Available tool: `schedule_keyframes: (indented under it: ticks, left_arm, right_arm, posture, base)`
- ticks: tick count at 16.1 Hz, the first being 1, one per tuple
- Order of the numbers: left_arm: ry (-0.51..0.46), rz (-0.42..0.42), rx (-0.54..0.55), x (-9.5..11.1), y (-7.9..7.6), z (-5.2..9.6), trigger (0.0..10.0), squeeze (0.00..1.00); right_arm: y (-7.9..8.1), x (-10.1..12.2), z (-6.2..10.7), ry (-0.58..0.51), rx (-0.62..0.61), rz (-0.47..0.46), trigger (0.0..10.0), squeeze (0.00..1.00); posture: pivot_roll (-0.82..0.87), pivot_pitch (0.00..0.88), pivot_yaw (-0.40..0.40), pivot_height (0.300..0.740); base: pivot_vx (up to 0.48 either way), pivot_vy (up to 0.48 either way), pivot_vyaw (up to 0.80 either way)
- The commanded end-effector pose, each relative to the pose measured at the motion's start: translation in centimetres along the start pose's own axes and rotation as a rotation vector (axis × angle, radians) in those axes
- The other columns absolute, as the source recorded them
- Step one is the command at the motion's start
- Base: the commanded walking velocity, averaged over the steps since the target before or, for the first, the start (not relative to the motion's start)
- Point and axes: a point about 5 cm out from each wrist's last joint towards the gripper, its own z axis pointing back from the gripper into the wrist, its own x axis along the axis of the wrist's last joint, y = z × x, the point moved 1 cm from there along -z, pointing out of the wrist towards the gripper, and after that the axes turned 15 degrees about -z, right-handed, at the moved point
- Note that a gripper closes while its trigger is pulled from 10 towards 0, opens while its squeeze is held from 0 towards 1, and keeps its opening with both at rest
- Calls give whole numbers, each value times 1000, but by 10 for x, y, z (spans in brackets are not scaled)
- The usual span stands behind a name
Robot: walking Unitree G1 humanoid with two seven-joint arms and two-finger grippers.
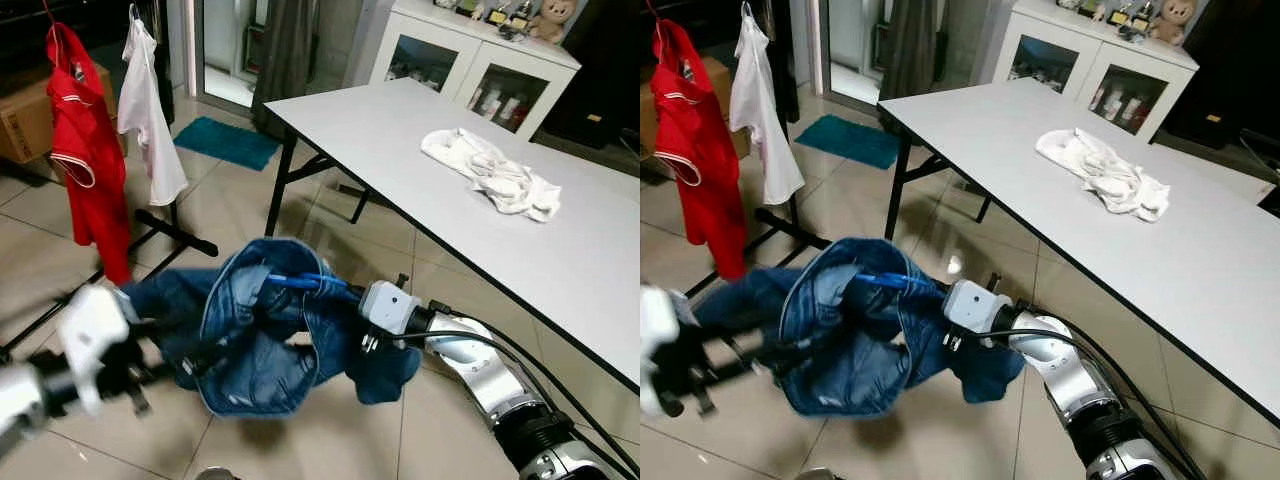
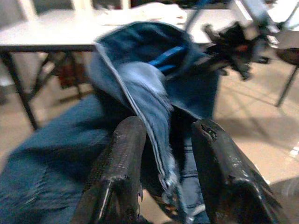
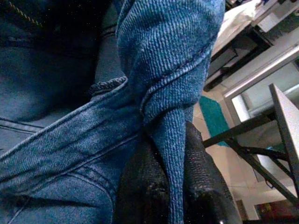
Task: Hang hanger
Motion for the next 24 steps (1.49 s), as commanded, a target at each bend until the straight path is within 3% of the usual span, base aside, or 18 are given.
schedule_keyframes:
  ticks: [1,5,7,9,12,15,17,21,22,23,24]
  left_arm:
    - [5,-34,11,8,5,4,10000,0]
    - [81,-183,86,17,24,19,10000,0]
    - [103,-204,111,13,29,23,10000,0]
    - [224,-326,91,-4,31,20,10000,0]
    - [184,-421,145,0,40,11,10000,0]
    - [104,-496,228,3,55,2,10000,0]
    - [57,-437,207,5,55,-2,10000,0]
    - [13,-294,18,-7,39,-12,10000,0]
    - [-31,-263,10,-1,39,-11,10000,196]
    - [-9,-268,-27,1,40,-6,10000,1000]
    - [10,-274,-53,1,40,-2,10000,1000]
  right_arm:
    - [-13,1,8,-14,-49,-4,0,0]
    - [-15,-4,9,-4,-70,-11,0,0]
    - [-15,-1,7,-16,-66,-8,0,0]
    - [-12,8,1,-47,-23,4,0,0]
    - [-7,18,-1,-91,49,16,0,0]
    - [7,13,-1,-55,152,60,0,0]
    - [11,15,-4,-61,176,67,0,0]
    - [17,25,-14,-87,206,86,0,0]
    - [15,25,-16,-79,192,90,0,0]
    - [13,23,-16,-68,181,97,0,0]
    - [12,23,-16,-62,178,100,0,0]
  posture:
    - [274,69,-174,740]
    - [281,68,-176,740]
    - [282,67,-175,740]
    - [281,67,-173,740]
    - [279,66,-178,740]
    - [273,62,-182,740]
    - [273,60,-181,740]
    - [263,57,-176,740]
    - [262,58,-176,740]
    - [262,58,-178,740]
    - [262,58,-179,740]
  base:
    - [0,0,0]
    - [0,0,0]
    - [0,0,0]
    - [0,0,0]
    - [0,0,0]
    - [0,0,0]
    - [0,0,0]
    - [0,0,0]
    - [0,0,0]
    - [0,0,0]
    - [0,0,0]
